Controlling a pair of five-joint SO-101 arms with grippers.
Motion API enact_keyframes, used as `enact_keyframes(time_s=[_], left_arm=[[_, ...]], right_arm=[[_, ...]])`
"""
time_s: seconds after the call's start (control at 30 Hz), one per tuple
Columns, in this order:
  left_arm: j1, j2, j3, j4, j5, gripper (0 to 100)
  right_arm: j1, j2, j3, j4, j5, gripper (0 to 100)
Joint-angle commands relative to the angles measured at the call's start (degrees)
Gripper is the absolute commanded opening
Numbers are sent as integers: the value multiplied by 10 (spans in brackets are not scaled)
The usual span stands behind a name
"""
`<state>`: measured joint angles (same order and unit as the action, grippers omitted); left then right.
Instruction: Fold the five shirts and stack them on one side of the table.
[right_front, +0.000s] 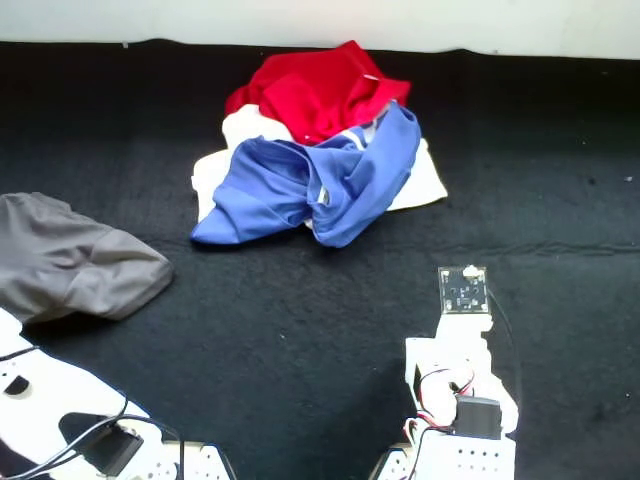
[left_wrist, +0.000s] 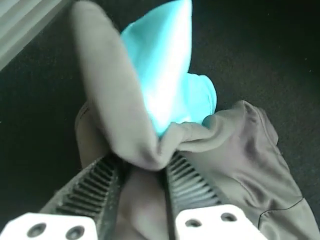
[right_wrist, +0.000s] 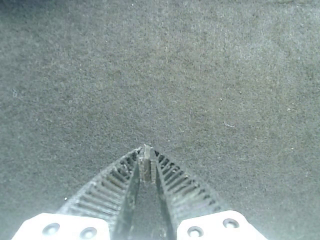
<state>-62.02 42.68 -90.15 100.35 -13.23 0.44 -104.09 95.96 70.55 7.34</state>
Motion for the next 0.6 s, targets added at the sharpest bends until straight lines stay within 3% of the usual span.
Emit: enact_keyframes(time_s=[0.0,0.27,0.43,0.57], left_arm=[[-8,-28,4,1,-7,274],[15,-95,-43,3,-5,284],[97,-189,14,6,-5,284],[199,-259,165,9,-5,284]], right_arm=[[-5,-8,77,8,-2,7],[-5,-8,77,8,-2,7],[-3,-8,77,7,-2,7],[-3,-8,69,-8,-1,7]])
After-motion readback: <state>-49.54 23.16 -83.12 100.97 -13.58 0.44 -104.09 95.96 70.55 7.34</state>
